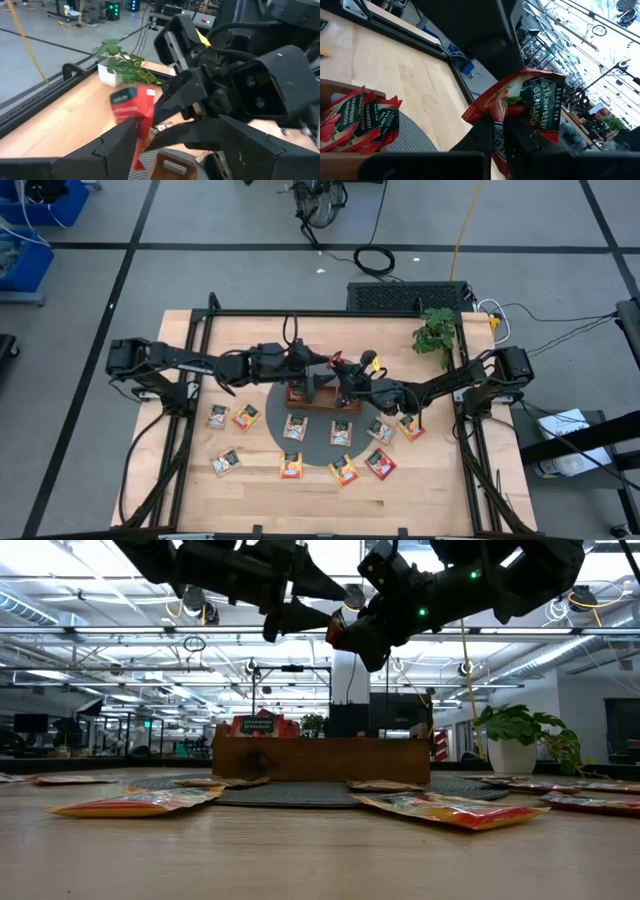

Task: Pick & Place Tea
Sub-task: Put the red tea bag into the left section of the wooden organizer

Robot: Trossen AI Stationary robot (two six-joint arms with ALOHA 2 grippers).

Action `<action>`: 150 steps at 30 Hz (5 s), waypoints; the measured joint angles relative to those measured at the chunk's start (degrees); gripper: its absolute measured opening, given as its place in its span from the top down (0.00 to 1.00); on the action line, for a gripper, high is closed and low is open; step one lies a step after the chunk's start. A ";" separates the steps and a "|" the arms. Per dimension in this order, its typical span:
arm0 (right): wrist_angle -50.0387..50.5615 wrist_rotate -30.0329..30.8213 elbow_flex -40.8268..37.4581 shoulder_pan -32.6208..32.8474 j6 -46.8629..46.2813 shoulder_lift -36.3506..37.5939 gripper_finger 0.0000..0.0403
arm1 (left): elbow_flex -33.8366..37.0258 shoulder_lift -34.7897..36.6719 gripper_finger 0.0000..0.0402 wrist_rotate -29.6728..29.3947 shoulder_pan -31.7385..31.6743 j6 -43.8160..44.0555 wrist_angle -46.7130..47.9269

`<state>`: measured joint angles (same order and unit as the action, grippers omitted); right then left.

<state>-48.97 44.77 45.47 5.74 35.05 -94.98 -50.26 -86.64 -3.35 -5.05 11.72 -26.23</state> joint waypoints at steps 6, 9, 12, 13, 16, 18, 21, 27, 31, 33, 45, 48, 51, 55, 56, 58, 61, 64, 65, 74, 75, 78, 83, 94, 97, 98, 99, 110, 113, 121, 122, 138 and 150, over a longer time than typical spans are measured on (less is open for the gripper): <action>-0.07 -0.09 0.00 -0.02 0.11 0.02 0.96 | -0.83 -0.37 0.32 -2.50 0.21 -2.34 -0.09; -0.07 -0.69 0.00 -0.02 0.11 0.02 0.96 | -0.83 -0.37 0.32 -2.50 -0.14 -0.78 0.80; -0.36 -1.51 0.00 0.00 0.13 0.02 0.96 | -0.83 -0.37 0.32 -2.69 -0.75 0.65 2.31; -0.57 -1.51 0.00 0.00 0.11 0.02 0.96 | -0.83 -0.37 0.32 -2.69 -1.00 0.88 2.46; -0.55 -1.51 0.00 0.00 0.13 0.02 0.96 | -0.83 -0.37 0.32 -2.72 -1.67 1.76 2.48; -0.55 -1.49 0.00 0.00 0.13 0.02 0.96 | -0.83 -0.37 0.32 -2.72 -2.04 1.95 2.48; -0.52 -1.49 0.00 0.00 0.13 0.02 0.96 | -0.83 -0.37 0.32 -2.72 -2.40 1.28 2.46; -0.55 -1.46 0.00 0.00 0.13 0.02 0.96 | -0.83 -0.37 0.39 -2.72 -2.43 0.84 2.46; -0.55 -1.45 0.00 0.00 0.13 0.02 0.96 | -0.83 -0.37 0.59 -2.73 -2.43 1.30 2.48; -0.53 -1.46 0.00 0.00 0.12 0.02 0.96 | -0.83 -0.37 0.73 -2.65 -2.42 0.92 2.40; -0.40 -0.59 0.00 0.35 -0.85 0.02 0.88 | -0.80 0.12 0.99 -1.78 -2.41 -3.87 2.72; -0.44 2.20 0.09 1.62 -1.25 0.11 0.82 | -0.74 1.60 0.99 -2.38 -2.28 -6.02 3.97; -0.41 5.78 0.09 3.19 -0.29 0.11 0.75 | -0.74 4.05 0.99 -3.81 -2.28 -7.55 8.43; -0.50 12.35 0.09 5.51 -0.66 0.11 0.69 | -0.74 6.57 1.00 -4.36 -2.04 -8.96 14.23; -0.34 13.79 0.05 6.04 -0.90 0.39 0.68 | -0.74 7.18 1.00 -4.35 -1.77 -9.54 15.45; -0.06 15.21 0.00 7.13 -1.14 1.05 0.67 | -0.74 8.48 1.00 -4.27 -0.90 -11.49 17.79; 0.04 15.05 -1.49 8.62 0.26 3.47 0.67 | 0.03 9.93 1.00 -4.22 0.75 -12.85 19.09; -0.31 14.85 -4.60 8.73 0.09 8.30 0.69 | 1.50 11.84 1.00 -3.95 2.50 -12.96 19.79; -0.31 15.08 -6.11 8.63 -0.32 10.56 0.70 | 2.17 12.47 1.00 -3.58 3.18 -13.03 19.29; -0.45 10.63 -19.31 8.24 -5.46 31.61 0.76 | 19.13 17.84 1.00 -5.27 8.46 -11.12 4.35; -0.60 10.60 -19.91 8.24 -5.46 33.08 0.76 | 21.56 17.83 1.00 -5.23 8.89 -10.60 0.40; -0.50 10.60 -21.41 8.24 -5.34 36.64 0.77 | 28.07 17.80 1.00 -5.25 10.04 -10.57 -10.36; -0.53 10.44 -21.97 8.22 -5.44 39.11 0.77 | 36.92 17.20 1.00 -9.05 10.73 -11.62 -21.21; -0.53 10.03 -21.98 8.22 -5.88 38.86 0.77 | 38.78 16.95 1.00 -11.67 10.61 -9.93 -24.32; -0.54 9.17 -21.97 8.20 -5.88 38.84 0.77 | 38.15 14.69 1.00 -12.26 10.45 -9.46 -24.18; -0.58 9.09 -21.97 8.17 -5.88 38.85 0.77 | 37.63 13.33 1.00 -12.42 10.39 -8.96 -24.10; -0.56 9.06 -21.97 8.15 -5.88 38.84 0.77 | 36.77 11.41 1.00 -12.80 10.38 -8.49 -24.31; -0.52 9.07 -21.97 8.13 -5.88 38.84 0.77 | 29.62 -2.83 1.00 -13.68 9.40 -11.31 -27.25; -0.52 9.07 -21.97 8.13 -5.87 38.84 0.77 | 29.57 -4.62 1.00 -13.47 9.37 -10.07 -28.01; -0.50 9.07 -21.97 8.13 -5.75 38.84 0.77 | 29.57 -4.53 0.99 -13.25 10.07 -8.57 -27.86; -0.51 9.07 -21.97 8.13 -5.74 38.84 0.77 | 29.57 -4.50 0.98 -13.01 10.09 -8.42 -27.81; -0.48 9.08 -21.97 8.13 -5.70 38.84 0.77 | 29.64 -2.97 0.49 -16.07 11.51 -4.12 -27.91; -0.39 9.09 -21.94 8.13 -5.73 38.82 0.77 | 21.44 10.41 0.46 -9.29 10.72 -1.32 2.20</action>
<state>-49.36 53.87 23.53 13.87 29.32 -56.16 -28.82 -76.23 -12.64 5.67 10.39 -24.03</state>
